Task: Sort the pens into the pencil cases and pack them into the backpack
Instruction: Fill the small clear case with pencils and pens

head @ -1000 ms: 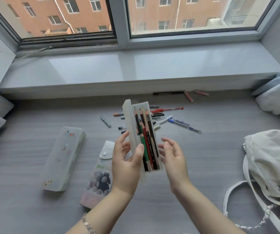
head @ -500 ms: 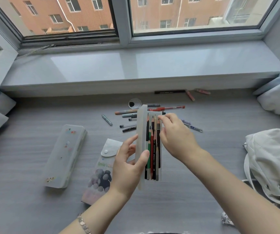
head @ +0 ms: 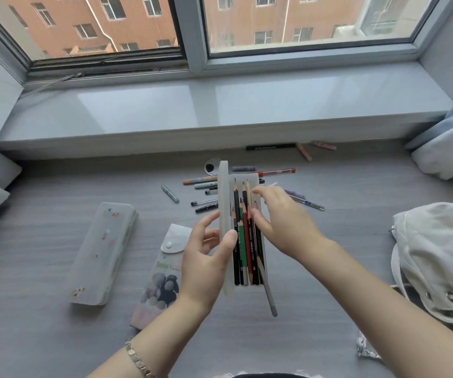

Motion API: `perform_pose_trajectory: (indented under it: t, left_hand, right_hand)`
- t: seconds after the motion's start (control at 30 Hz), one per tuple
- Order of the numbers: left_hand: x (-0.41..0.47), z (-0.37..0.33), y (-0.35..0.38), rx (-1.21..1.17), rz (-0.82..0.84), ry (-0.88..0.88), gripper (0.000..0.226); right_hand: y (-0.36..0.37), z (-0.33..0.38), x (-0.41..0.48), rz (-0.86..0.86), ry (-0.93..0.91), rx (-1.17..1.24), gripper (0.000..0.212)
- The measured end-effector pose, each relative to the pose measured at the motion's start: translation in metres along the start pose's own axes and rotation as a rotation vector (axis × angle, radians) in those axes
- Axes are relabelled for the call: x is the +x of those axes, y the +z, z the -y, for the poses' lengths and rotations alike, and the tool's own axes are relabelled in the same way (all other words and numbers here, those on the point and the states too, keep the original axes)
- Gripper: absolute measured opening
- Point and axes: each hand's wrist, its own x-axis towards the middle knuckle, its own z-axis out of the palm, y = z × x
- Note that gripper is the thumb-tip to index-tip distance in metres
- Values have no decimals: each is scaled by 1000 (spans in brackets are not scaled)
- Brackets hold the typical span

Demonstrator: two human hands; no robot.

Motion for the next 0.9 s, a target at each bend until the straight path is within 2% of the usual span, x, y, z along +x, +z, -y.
perform_pose_trajectory:
  t: [0.13,0.2,0.27,0.33,0.37,0.43,0.5,0.7,0.8,0.9]
  left_hand:
    - [6,-3,2,11,-32,-45,23]
    - [10,0,0,32,-52,-75,21]
    - [13,2,-1,63,-55,-98,24]
    - [16,9,0,89,-52,-118,29]
    - [17,12,0,99,-56,-125,31]
    - [18,19,-1,112,-67,-130,32]
    - [18,25,-3,126,-77,-123,32]
    - [17,33,-11,133,-104,-106,30]
    - [15,35,-15,112,-106,-95,30]
    - [14,33,-19,110,-127,-77,31]
  right_hand:
    - [11,-9,-11,-43,337,610,49]
    - [29,-21,-26,59,520,662,55]
    - [48,-28,-46,265,630,687,59]
    - [62,-32,-61,357,700,817,41]
    - [67,-34,-66,340,709,873,32]
    - [76,-41,-72,256,665,869,16]
    - [77,-50,-76,248,549,698,3]
    - [69,-52,-83,623,-171,-35,34]
    - [79,-43,-80,663,-279,-204,26]
    - [85,-44,-74,622,-234,-252,23]
